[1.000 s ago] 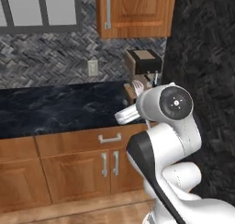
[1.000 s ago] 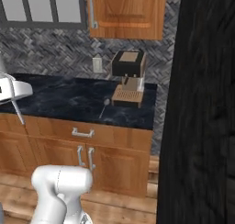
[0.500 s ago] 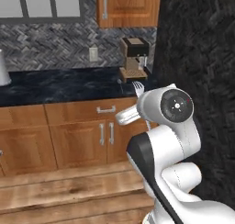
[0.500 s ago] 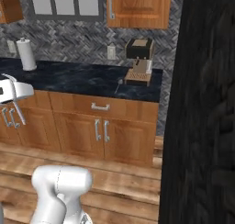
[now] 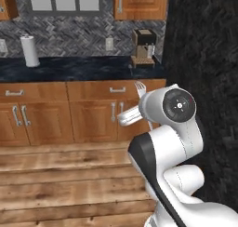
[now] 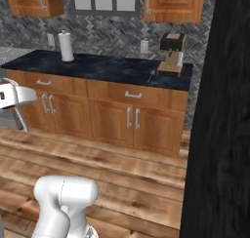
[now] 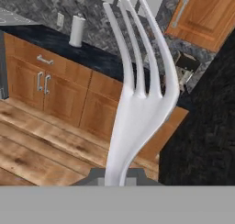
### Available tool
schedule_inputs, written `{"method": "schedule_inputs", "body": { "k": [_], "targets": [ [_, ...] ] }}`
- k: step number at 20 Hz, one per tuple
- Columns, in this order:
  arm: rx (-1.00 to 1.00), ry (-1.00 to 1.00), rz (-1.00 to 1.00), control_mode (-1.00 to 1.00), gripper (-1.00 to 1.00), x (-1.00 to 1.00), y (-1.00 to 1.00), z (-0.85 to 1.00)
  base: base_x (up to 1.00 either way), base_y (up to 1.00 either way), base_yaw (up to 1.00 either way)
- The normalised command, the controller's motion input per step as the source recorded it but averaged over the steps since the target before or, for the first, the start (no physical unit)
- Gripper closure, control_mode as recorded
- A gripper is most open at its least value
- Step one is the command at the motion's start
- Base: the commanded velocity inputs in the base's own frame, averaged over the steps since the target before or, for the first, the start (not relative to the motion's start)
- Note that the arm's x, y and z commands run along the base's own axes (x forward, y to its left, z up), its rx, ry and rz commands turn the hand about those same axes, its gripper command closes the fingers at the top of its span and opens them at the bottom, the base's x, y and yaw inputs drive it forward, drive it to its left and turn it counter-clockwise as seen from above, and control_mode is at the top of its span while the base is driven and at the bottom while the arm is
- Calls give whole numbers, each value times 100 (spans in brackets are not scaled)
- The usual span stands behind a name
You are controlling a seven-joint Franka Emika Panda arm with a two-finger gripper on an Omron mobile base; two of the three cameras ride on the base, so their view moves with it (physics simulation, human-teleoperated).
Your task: Take the fork and place it on the left side of the plate. Then take the spoon and place it on the right side of the plate. Make sure they're directly next to the plate.
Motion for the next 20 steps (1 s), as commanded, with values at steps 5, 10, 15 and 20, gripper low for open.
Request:
{"method": "schedule_inputs", "body": {
  "k": [5, 10, 15, 20],
  "targets": [
    [0, 0, 0, 100, 100, 0, 0, 0, -100, 49, 25],
    [0, 0, 0, 100, 100, 0, 0, 0, -100, 61, 25],
    [0, 0, 0, 100, 100, 0, 0, 0, -100, 73, 25],
    [0, 0, 0, 100, 100, 0, 0, 0, -100, 73, 23]
  ]
}}
